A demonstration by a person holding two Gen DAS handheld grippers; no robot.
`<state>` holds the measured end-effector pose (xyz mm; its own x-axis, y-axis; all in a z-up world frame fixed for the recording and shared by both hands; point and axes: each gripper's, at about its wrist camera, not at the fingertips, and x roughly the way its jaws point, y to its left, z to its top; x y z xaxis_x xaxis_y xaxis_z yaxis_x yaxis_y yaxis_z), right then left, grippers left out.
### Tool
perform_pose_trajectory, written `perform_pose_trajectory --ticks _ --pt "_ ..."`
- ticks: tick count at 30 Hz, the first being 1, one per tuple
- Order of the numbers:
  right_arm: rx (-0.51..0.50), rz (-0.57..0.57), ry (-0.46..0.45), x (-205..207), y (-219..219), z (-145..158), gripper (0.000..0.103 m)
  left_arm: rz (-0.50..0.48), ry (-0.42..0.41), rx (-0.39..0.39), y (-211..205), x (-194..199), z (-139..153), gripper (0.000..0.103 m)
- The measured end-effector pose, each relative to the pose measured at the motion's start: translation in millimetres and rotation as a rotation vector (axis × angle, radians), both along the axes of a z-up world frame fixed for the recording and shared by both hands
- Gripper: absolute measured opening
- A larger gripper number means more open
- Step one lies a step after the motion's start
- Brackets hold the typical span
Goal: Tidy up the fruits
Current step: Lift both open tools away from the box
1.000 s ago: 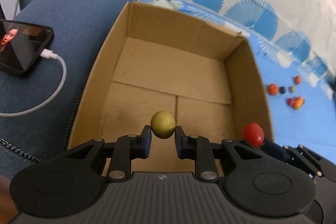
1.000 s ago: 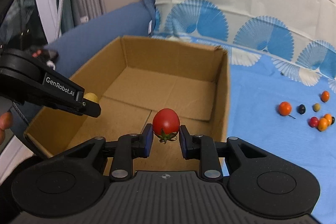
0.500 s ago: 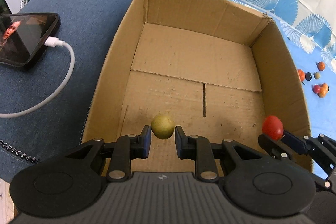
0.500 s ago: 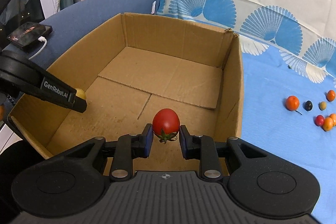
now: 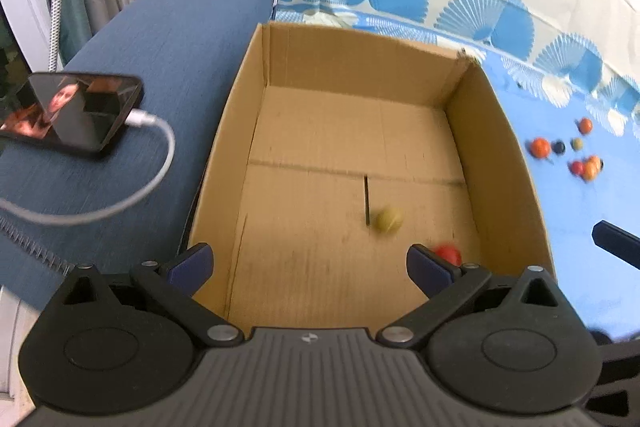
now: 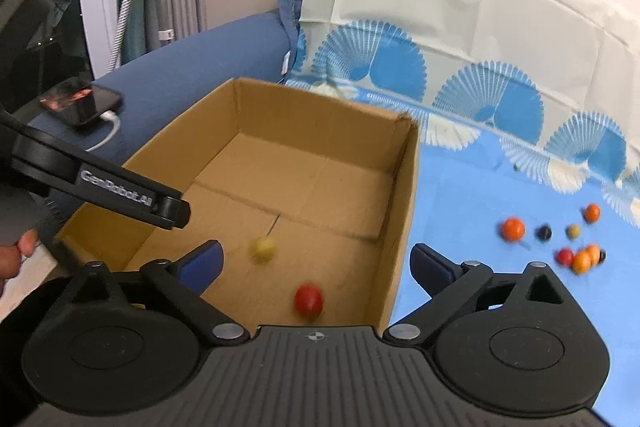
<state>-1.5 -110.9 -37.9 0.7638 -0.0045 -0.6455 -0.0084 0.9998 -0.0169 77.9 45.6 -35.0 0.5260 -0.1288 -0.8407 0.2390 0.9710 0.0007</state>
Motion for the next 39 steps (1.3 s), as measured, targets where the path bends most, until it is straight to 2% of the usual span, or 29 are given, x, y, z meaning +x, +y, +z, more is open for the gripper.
perform_pose_trajectory --ticks 7,20,27,30,34,39 --pt "0.069 -0.026 0.009 -43.6 14.3 18.7 0.101 -0.016 -0.009 -0.002 12.9 -47.5 16.8 0.103" --pt "0.058 -0.077 -0.133 -111.8 23.9 55.9 0.102 -0.020 -0.106 -0.039 20.6 -103.1 61.3 0.103" --pt "0.050 -0.074 -0.168 -121.0 26.1 67.2 0.102 -0.014 -0.151 -0.060 22.5 -115.5 80.5 0.103" --pt "0.081 -0.073 -0.221 -128.0 21.4 72.3 0.102 -0.007 -0.170 -0.054 23.9 -119.0 91.6 0.103" --pt "0.137 -0.096 -0.205 -127.4 14.0 68.9 0.102 0.005 -0.193 -0.041 22.2 -123.7 102.3 0.103" --pt "0.169 -0.090 -0.233 -139.7 3.6 66.1 0.102 -0.011 -0.196 -0.016 2.9 -128.5 104.5 0.103"
